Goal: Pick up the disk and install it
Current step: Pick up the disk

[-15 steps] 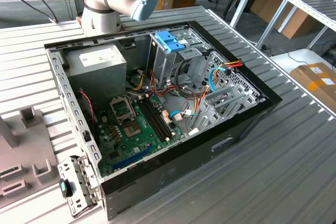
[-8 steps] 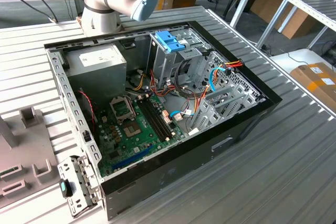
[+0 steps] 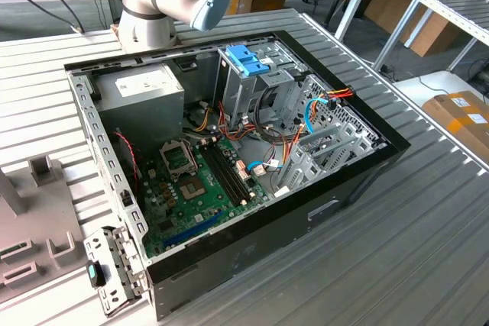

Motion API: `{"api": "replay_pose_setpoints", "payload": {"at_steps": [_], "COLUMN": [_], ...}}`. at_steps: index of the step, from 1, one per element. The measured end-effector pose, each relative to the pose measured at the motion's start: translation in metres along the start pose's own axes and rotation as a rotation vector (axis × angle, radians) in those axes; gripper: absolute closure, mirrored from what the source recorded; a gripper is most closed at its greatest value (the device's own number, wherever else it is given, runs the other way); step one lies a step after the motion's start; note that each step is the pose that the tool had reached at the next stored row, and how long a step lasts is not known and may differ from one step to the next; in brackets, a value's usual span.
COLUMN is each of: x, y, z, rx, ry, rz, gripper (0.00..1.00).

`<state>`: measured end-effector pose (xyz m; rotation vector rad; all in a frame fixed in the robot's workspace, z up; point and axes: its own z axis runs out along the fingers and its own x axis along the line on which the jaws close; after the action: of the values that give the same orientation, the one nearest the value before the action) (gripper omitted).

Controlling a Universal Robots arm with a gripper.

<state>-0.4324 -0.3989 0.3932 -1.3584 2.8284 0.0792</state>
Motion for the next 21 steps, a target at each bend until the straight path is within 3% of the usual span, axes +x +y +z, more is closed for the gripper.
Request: {"api": "replay_pose_setpoints", "payload": {"at_steps": [21], "x": [0.0000], "y": [0.0000], "z": [0.0000], "rx": [-0.0026], "ry": [0.0047], "rz": [-0.107], "gripper": [0.58]}}
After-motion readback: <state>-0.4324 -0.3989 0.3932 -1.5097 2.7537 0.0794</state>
